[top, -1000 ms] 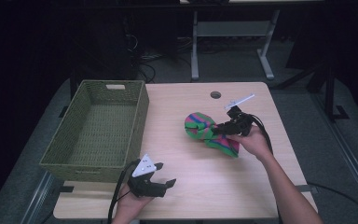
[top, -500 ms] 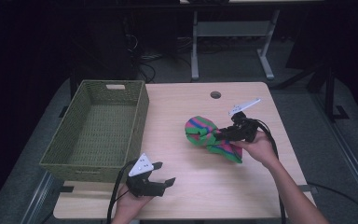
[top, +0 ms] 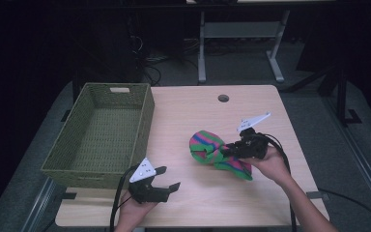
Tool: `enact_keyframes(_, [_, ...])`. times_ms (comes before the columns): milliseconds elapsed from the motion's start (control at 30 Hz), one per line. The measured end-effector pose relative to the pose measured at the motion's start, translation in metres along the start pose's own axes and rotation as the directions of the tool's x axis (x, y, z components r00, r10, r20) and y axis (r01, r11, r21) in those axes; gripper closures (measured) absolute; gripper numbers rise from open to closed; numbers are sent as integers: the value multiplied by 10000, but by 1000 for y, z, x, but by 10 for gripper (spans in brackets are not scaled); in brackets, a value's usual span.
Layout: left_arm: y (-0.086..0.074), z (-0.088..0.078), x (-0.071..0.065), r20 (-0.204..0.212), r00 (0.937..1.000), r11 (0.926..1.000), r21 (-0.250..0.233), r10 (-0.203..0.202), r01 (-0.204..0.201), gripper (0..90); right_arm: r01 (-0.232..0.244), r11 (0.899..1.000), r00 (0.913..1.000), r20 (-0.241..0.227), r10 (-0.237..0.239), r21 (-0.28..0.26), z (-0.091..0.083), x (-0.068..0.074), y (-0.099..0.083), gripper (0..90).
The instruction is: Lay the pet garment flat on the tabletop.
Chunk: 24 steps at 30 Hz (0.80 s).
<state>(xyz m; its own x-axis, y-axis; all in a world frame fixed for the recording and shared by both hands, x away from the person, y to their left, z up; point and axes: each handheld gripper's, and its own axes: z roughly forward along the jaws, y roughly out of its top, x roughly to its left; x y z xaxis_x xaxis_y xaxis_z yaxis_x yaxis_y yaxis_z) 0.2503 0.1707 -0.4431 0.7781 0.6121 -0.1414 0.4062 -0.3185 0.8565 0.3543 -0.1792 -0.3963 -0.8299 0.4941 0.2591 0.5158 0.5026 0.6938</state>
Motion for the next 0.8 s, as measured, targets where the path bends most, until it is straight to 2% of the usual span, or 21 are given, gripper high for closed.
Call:
enact_keyframes(200, [0, 0, 0, 50, 10000, 9999, -78, -74, 74, 225, 235, 9976, 9996, -150, -225, 647, 15, 12, -12, 706])
enact_keyframes(300, [0, -1, 0, -1, 10000, 9999, -76, -96, 96, 225, 242, 9963, 9991, -371, -212, 830, 24, 17, -17, 705])
enact_keyframes(433, [0, -1, 1, 15, 10000, 9999, -97, -94, 94, 225, 374, 9914, 9989, -344, -334, 1251, 36, 22, -23, 701])
enact_keyframes(567, [0, -1, 1, 59, 9999, 9998, -105, -154, 154, 225, 409, 9899, 9980, -535, -339, 1357, 44, 26, -27, 694])
enact_keyframes(633, [0, -1, 1, 64, 9999, 9998, -138, -126, 127, 225, 431, 9877, 9975, -615, -342, 1502, 48, 29, -30, 685])
enact_keyframes(733, [0, -1, 0, 75, 9999, 9998, -153, -103, 105, 225, 719, 9837, 9960, -638, -621, 1649, 56, 33, -34, 653])
enact_keyframes(800, [0, -1, 1, 79, 9999, 9999, -116, -121, 122, 225, 692, 9813, 9961, -666, -580, 1798, 59, 36, -35, 618])
